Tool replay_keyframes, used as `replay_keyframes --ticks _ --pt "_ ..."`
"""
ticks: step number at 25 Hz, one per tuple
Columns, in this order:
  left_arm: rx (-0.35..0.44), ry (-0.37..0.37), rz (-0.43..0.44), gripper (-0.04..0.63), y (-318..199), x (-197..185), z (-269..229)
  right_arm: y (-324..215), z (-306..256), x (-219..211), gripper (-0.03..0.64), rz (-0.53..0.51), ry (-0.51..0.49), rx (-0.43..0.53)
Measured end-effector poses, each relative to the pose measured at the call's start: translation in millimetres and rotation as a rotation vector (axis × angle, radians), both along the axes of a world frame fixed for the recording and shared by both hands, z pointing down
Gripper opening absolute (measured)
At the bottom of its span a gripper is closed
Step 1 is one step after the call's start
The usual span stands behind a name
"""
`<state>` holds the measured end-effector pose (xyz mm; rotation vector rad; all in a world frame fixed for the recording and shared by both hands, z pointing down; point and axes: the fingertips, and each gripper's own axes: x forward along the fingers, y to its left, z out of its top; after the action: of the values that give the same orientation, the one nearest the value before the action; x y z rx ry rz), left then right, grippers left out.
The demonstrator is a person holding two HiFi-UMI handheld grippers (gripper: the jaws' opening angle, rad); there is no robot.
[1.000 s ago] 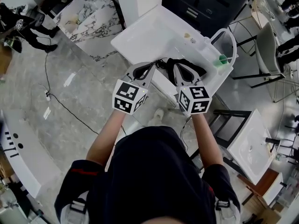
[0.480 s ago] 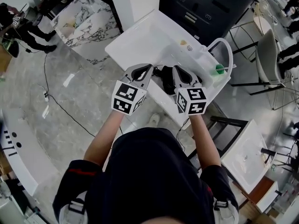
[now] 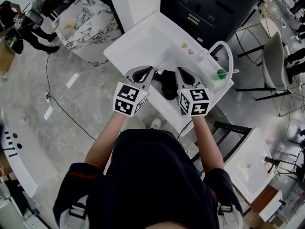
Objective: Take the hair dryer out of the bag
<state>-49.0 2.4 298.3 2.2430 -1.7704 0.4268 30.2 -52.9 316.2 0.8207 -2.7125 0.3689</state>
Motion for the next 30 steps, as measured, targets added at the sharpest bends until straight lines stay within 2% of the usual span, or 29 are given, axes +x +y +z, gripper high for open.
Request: replay_keyframes --ticks 11,23,30 --pt "-0.016 -0.011 0.022 0.012 -7.4 1.7 4.0 -6.9 0.7 4.7 0.035 0.025 -0.007 -0.016" --pt "-0.075 -0.002 0.094 0.011 -32.3 -18.6 30.0 -22.0 24.6 -7.7 0.035 0.099 0.029 -0.079" --pt "-0.079 0.004 0.131 0.012 -55.3 -30.4 42.1 -31.0 43.6 -8.8 0.035 0.166 0.064 -0.120"
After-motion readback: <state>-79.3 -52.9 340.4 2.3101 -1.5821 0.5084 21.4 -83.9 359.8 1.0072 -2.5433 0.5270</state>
